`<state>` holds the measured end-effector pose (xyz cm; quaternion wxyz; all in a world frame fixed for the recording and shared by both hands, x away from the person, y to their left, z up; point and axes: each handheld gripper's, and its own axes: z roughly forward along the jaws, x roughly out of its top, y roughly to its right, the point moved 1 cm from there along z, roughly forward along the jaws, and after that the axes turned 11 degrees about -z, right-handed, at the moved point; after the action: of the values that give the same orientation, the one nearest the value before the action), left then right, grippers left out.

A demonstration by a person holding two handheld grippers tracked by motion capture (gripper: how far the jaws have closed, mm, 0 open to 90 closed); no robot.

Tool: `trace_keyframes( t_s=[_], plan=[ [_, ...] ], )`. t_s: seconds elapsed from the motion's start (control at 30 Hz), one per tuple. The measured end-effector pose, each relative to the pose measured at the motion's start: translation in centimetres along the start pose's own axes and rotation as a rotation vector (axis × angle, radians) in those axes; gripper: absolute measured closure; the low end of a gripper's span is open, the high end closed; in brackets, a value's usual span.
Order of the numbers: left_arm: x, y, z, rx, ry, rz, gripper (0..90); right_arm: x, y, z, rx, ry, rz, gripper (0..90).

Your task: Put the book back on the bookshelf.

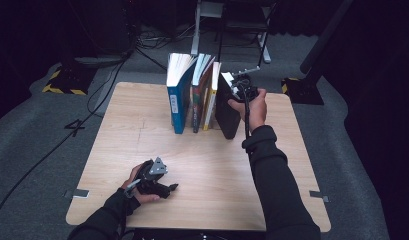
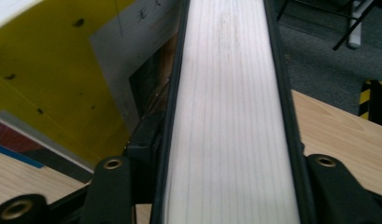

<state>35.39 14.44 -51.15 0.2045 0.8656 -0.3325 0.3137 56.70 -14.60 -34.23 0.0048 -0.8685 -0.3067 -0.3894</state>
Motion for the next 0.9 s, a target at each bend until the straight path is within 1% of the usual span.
trace_keyframes(
  t_s=[0.07, 0.13, 0.27, 0.37, 0.4, 0.47, 0.53, 0.57, 0.7, 0.77, 0.83, 0.87, 0.9],
  plan=[
    [0.0, 0.0, 0.0, 0.000, 0.000, 0.000, 18.4, -0.1, 0.2, -0.1, 0.003, 0.018, 0.022, 52.3],
    [0.0, 0.0, 0.0, 0.000, 0.000, 0.000, 18.4, 0.0, 0.2, -0.1, -0.001, 0.037, 0.031, 52.8],
    [0.0, 0.0, 0.0, 0.003, 0.000, -0.003, 18.0, 0.3, 0.5, -0.1, -0.002, 0.046, 0.036, 53.2],
    [0.0, 0.0, 0.0, 0.005, 0.001, -0.004, 18.0, 0.8, 0.5, -0.1, -0.027, 0.060, 0.050, 53.3],
    [0.0, 0.0, 0.0, 0.005, 0.001, -0.004, 18.0, 0.8, 0.5, -0.1, -0.027, 0.060, 0.050, 53.3],
    [-0.1, 0.0, 0.0, 0.005, 0.001, -0.005, 18.0, 1.1, 0.5, -0.2, -0.042, 0.081, 0.061, 53.4],
    [-0.1, 0.0, 0.0, 0.005, 0.001, -0.005, 18.0, 1.4, 0.5, -0.3, -0.060, 0.089, 0.074, 53.3],
    [-0.1, 0.0, -0.1, 0.005, 0.001, -0.005, 18.0, 1.5, 0.5, -0.2, -0.061, 0.088, 0.074, 53.4],
    [-0.1, 0.0, -0.1, 0.006, 0.002, -0.008, 18.0, 1.6, 0.2, 0.8, -0.098, 0.110, 0.095, 53.4],
    [-0.1, 0.0, -0.1, 0.006, 0.002, -0.008, 18.0, 1.6, 0.1, 1.4, -0.099, 0.098, 0.088, 53.4],
    [-0.1, 0.0, -0.1, 0.006, 0.002, -0.009, 18.0, 1.3, 0.2, 2.0, -0.091, 0.089, 0.105, 53.3],
    [-0.1, 0.0, -0.1, 0.006, 0.002, -0.008, 18.0, 1.2, 0.3, 2.1, -0.093, 0.107, 0.115, 53.3],
    [-0.1, 0.0, -0.1, 0.006, 0.001, -0.008, 18.0, 1.2, 0.3, 2.1, -0.093, 0.109, 0.117, 53.3]
  ],
)
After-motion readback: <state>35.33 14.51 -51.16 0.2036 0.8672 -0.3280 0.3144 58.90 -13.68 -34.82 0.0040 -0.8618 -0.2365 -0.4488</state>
